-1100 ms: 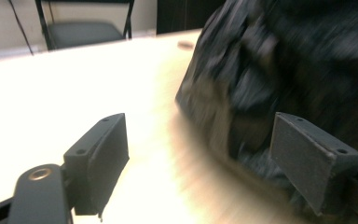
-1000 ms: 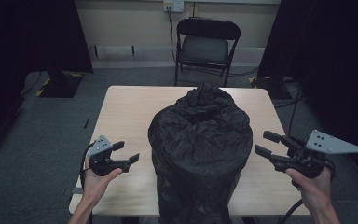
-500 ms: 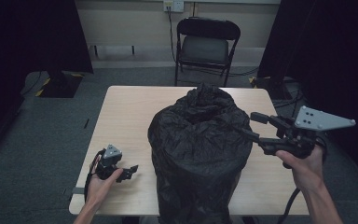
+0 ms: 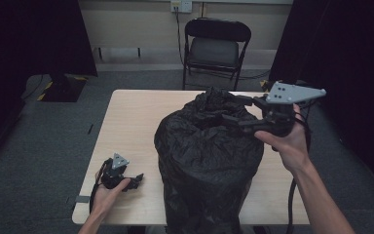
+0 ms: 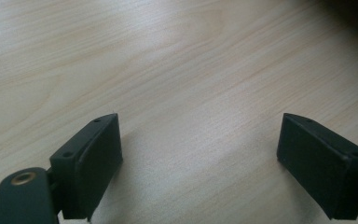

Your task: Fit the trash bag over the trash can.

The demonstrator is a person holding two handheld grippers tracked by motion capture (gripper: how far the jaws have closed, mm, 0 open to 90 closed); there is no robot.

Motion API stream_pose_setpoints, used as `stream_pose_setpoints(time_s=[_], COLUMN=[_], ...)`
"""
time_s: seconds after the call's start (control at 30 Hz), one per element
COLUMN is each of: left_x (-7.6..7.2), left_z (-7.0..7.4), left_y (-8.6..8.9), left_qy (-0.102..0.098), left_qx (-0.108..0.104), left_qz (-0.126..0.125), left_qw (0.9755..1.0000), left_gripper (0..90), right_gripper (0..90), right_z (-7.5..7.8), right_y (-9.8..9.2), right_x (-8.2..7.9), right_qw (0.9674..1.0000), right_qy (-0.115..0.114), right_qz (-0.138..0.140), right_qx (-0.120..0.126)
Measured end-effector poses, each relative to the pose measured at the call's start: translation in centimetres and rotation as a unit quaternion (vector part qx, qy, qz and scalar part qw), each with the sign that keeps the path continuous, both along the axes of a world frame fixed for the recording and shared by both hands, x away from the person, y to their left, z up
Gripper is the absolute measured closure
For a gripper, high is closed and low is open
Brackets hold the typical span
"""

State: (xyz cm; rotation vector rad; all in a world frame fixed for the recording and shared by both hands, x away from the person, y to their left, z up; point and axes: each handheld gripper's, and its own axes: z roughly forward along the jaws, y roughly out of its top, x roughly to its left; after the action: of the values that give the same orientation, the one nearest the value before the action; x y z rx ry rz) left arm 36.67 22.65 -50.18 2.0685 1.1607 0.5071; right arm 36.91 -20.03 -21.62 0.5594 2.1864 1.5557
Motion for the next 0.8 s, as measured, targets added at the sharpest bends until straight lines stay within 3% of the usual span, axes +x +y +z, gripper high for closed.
stream_pose_setpoints(time_s=[0.17,0.23,0.3,0.4,0.53,0.8], left_x=[0.0,0.1,0.1,0.1,0.1,0.1], left_z=[0.0,0.0,0.0,0.0,0.0,0.0], left_y=[0.0,0.0,0.1,0.1,0.1,0.1], left_qy=[0.001,0.001,0.003,0.003,0.003,0.002], left_qx=[0.001,0.001,0.001,0.002,0.002,0.002], left_qz=[-0.001,-0.002,-0.003,-0.005,-0.006,-0.007], left_qw=[1.0,1.0,1.0,1.0,1.0,1.0], left_gripper=[12.9,12.7,12.3,12.1,12.1,12.1], right_gripper=[33.2,42.4,59.2,75.5,82.8,84.5], right_z=[1.0,1.2,1.2,0.9,0.2,-2.5], right_y=[2.3,3.1,3.9,5.2,6.6,9.3], right_x=[1.4,2.0,2.6,3.6,5.0,6.7], right_qw=[0.9997,0.9993,0.9984,0.9953,0.9892,0.9715], right_qy=[0.005,0.006,0.009,0.016,0.046,0.092], right_qz=[0.014,0.023,0.028,0.045,0.058,0.037], right_qx=[-0.019,-0.028,-0.048,-0.084,-0.127,-0.215])
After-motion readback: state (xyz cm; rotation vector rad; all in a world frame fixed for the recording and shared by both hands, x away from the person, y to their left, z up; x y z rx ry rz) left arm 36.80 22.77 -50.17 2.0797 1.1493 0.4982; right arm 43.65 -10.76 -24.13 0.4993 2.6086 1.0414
